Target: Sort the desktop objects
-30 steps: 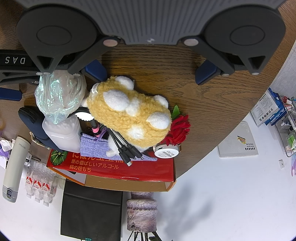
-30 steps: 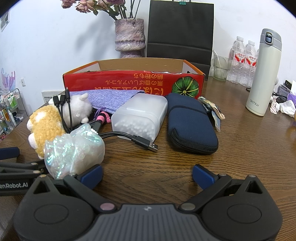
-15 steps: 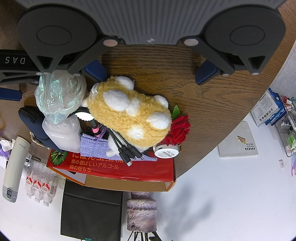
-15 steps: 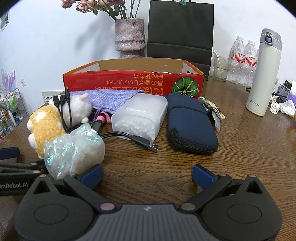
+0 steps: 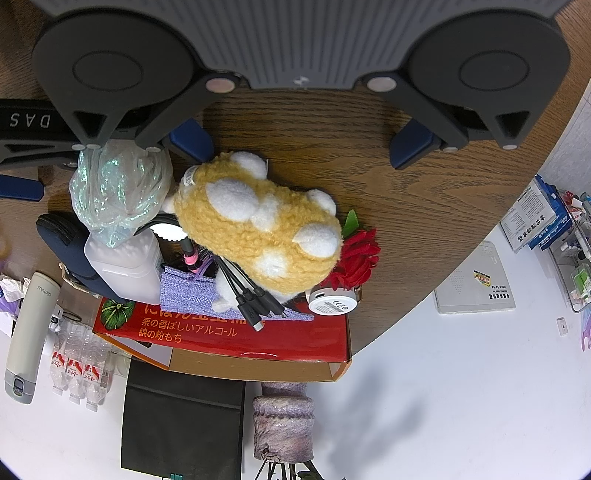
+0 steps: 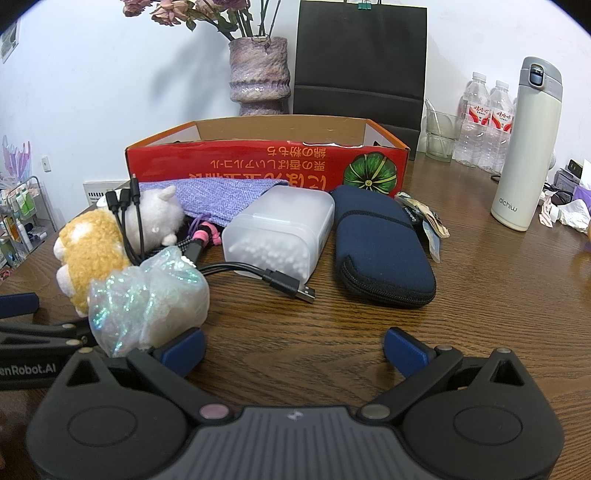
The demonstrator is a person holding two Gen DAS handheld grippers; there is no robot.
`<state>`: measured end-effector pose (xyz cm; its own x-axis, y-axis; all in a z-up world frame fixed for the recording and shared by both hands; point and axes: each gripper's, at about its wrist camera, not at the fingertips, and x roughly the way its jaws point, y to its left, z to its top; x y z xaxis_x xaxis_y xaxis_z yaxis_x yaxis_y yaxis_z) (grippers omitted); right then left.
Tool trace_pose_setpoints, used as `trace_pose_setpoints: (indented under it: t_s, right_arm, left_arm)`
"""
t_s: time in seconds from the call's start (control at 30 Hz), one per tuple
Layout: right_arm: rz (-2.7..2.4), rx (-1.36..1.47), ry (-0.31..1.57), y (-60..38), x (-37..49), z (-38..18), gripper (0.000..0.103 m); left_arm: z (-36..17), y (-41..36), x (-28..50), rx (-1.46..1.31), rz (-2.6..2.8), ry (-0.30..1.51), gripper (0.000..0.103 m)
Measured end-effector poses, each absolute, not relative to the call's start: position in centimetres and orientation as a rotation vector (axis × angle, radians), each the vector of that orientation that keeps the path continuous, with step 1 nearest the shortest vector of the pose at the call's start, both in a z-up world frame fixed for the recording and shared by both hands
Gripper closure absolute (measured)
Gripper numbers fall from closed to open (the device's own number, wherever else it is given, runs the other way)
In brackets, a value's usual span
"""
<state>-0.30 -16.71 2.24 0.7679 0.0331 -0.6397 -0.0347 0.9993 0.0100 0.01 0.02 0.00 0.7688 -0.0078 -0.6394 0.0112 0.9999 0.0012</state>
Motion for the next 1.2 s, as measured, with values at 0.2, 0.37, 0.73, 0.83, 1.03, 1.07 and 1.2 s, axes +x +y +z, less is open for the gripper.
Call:
trace_pose_setpoints:
  t_s: [0.2, 0.37, 0.73, 0.83, 1.03, 1.07, 1.2]
  right_arm:
    - [0.037, -0.002, 0.694, -16.7, -0.4, 2.3, 0.0]
    - [0.032, -0.003, 0.694, -16.5, -0.4, 2.2, 0.0]
    - [0.16, 0.018, 0.47, -20.7, -9.8, 7.9, 0.0]
    - [0.228, 0.001, 0.393, -20.6, -10.9, 9.4, 0.0]
    - [0.26, -0.16, 0.403, -17.1, -8.4, 8.1, 0.0]
    - [0.3, -0.146, 0.418, -16.6, -7.7, 7.5, 0.0]
    - [0.367, -0.128, 0.504, -14.2, -5.3, 5.8, 0.006]
  left_arm:
    - [0.3, 0.2, -0.8, 0.028, -0.027, 0.69, 0.0]
    - [2.0, -0.3, -4.7, 0.05, -0.065, 0.57, 0.0]
    - [8.3, 1.7, -10.0, -0.03, -0.09, 0.371, 0.0]
    - [8.0, 1.1, -8.3, 0.027, -0.057, 0.398, 0.0]
    - [7.1, 2.4, -5.4, -0.023, 0.013, 0.471, 0.0]
    - [6.9, 2.7, -4.9, -0.026, 0.034, 0.481, 0.0]
    - [6.1, 3.3, -2.9, -0.048, 0.062, 0.53, 0.0]
